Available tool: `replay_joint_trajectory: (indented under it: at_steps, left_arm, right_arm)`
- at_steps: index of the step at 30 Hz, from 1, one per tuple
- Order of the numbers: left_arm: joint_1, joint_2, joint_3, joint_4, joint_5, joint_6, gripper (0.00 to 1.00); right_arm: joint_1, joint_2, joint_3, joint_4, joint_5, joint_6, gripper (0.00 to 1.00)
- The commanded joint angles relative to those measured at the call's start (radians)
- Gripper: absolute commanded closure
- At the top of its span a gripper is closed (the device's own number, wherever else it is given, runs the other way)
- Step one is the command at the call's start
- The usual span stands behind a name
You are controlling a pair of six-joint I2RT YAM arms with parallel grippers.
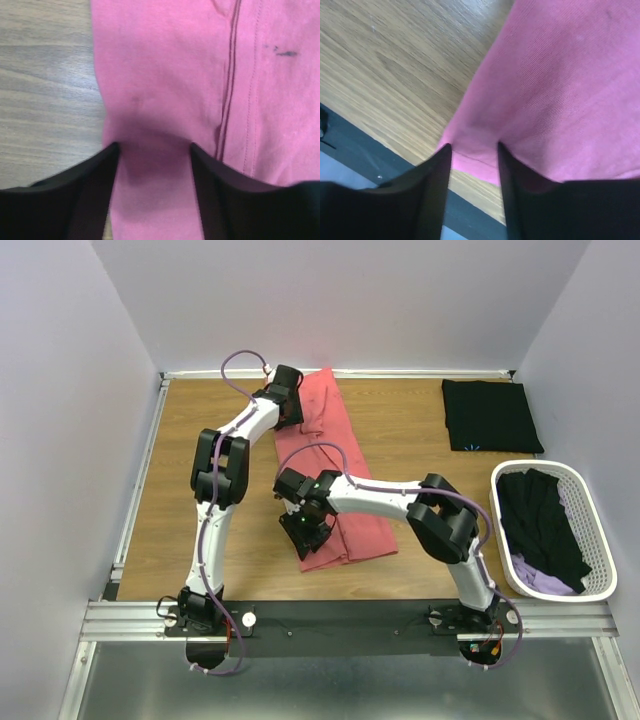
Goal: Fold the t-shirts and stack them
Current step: Fold the tshirt
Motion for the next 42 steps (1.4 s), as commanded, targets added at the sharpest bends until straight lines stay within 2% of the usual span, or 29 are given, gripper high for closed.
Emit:
replay_joint_trajectory:
  at_steps: [1, 2, 4, 8, 11, 14, 18, 21, 26, 31, 37, 42]
  left_arm:
    - [0.013, -0.103, -0.005, 0.013, 0.026, -0.002, 0.26]
    - [0.012, -0.133, -0.013, 0.016, 0.024, -0.010, 0.20]
    - [0.012, -0.217, -0.019, 0.007, 0.015, -0.015, 0.14]
    - [0.010, -0.364, -0.054, -0.013, -0.008, -0.038, 0.13]
    - [0.005, -0.492, -0.146, -0.035, -0.002, -0.047, 0.13]
    - [-0.022, -0.632, -0.330, -0.045, 0.013, -0.044, 0.13]
    - [-0.086, -0.826, -0.671, -0.050, 0.021, -0.062, 0.13]
    - [-0.172, -0.970, -0.859, -0.067, 0.038, -0.096, 0.13]
    - [-0.335, -1.163, -1.066, -0.143, 0.065, -0.241, 0.13]
    - [-0.450, -1.251, -1.197, -0.170, 0.133, -0.358, 0.13]
    - [-0.547, -1.215, -1.206, -0.176, 0.155, -0.415, 0.13]
    - [-0.562, -1.179, -1.185, -0.186, 0.133, -0.429, 0.13]
  right_arm:
    - [0.003, -0.049, -0.001, 0.002, 0.077, 0.007, 0.46]
    - [0.003, -0.094, -0.007, -0.003, 0.108, 0.013, 0.44]
    - [-0.004, -0.141, -0.036, -0.007, 0.132, 0.032, 0.37]
    - [-0.032, -0.265, -0.108, -0.012, 0.188, 0.058, 0.35]
    - [-0.052, -0.355, -0.167, -0.014, 0.217, 0.070, 0.35]
    - [-0.096, -0.443, -0.275, -0.014, 0.228, 0.082, 0.35]
    - [-0.213, -0.535, -0.410, -0.015, 0.280, 0.086, 0.36]
    - [-0.283, -0.596, -0.499, -0.014, 0.277, 0.086, 0.36]
    - [-0.352, -0.650, -0.590, -0.010, 0.289, 0.096, 0.36]
    - [-0.357, -0.649, -0.661, 0.028, 0.240, 0.112, 0.36]
    - [-0.359, -0.615, -0.713, 0.072, 0.238, 0.115, 0.39]
    - [-0.359, -0.621, -0.710, 0.101, 0.206, 0.128, 0.40]
